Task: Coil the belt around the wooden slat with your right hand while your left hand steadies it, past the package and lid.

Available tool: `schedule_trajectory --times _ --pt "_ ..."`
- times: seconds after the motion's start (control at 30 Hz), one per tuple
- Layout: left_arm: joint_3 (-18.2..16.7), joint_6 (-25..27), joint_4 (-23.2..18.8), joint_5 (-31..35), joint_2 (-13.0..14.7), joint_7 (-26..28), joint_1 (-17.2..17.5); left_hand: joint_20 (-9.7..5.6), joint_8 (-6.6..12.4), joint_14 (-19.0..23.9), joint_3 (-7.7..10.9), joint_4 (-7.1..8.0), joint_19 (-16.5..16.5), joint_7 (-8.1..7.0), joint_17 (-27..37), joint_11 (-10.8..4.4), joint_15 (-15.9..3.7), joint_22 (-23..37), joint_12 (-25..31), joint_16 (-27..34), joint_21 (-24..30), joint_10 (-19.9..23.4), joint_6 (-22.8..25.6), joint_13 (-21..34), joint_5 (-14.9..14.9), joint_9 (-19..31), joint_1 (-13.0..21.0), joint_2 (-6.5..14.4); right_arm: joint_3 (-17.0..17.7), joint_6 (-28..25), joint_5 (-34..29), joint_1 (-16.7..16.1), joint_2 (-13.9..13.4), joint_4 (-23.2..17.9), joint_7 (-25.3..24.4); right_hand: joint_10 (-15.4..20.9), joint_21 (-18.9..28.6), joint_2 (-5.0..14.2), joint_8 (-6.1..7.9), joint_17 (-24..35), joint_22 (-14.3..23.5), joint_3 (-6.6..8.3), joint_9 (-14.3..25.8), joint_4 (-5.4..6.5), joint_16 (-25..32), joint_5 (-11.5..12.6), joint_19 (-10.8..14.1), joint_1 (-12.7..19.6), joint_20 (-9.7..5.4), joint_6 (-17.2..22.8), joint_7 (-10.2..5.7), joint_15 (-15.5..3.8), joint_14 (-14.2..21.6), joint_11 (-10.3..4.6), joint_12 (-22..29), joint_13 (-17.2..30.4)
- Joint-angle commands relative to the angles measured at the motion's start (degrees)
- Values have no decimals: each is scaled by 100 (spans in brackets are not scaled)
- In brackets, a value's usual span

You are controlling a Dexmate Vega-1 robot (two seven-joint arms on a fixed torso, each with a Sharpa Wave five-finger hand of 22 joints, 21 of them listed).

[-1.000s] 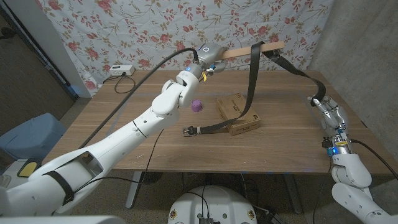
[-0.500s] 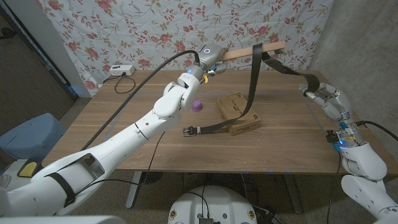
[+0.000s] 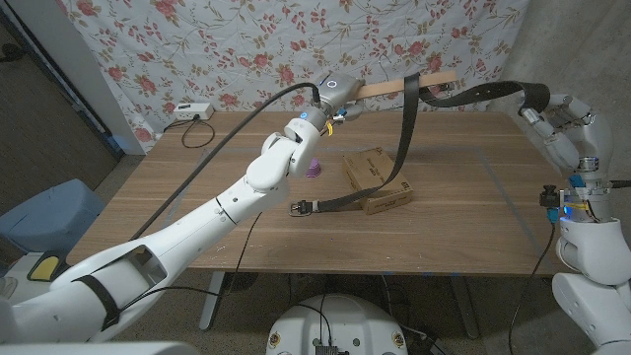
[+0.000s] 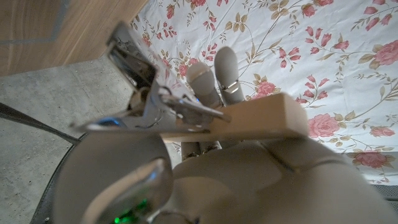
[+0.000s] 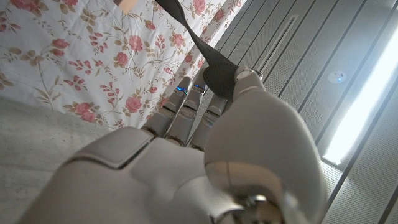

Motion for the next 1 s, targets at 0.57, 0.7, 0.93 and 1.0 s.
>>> schedule_trajectory --times 0.57,0.7,0.93,1.0 --pt "293 -409 310 233 -48 -312 -103 -404 85 5 325 333 23 42 31 -11 -10 48 34 33 14 10 14 19 47 -11 -111 192 787 -1468 -1984 707 -152 -1562 -1234 78 77 -12 338 46 9 -88 1074 -33 35 53 8 92 -375 393 -335 -974 88 -27 -28 7" --pt "324 -511 381 219 -54 -260 -142 -403 94 4 325 333 36 41 31 3 -11 15 9 34 -5 32 -1 -27 49 -11 -112 188 792 -1954 -1897 902 -335 -1679 -1241 81 77 -13 338 46 9 -89 1074 -33 36 54 8 92 -375 394 -336 -974 88 -27 -27 7" --pt "377 -629 447 194 -53 -329 -195 -402 106 -7 325 334 37 46 26 3 -10 14 31 29 -4 20 -5 13 53 -22 -113 186 565 -2860 -1747 1493 -806 -1677 -1297 -53 618 -263 599 180 816 365 1261 326 762 570 -202 98 -383 154 -319 -968 -421 -14 307 -42" --pt "392 -643 458 192 -51 -399 -211 -398 111 -4 325 333 25 45 27 11 -10 39 21 30 11 29 3 -2 54 -30 -113 187 462 -3139 -1740 1707 -935 -1667 -1369 -54 618 -264 598 180 814 364 1259 325 761 570 -202 99 -382 156 -320 -968 -420 -14 306 -43"
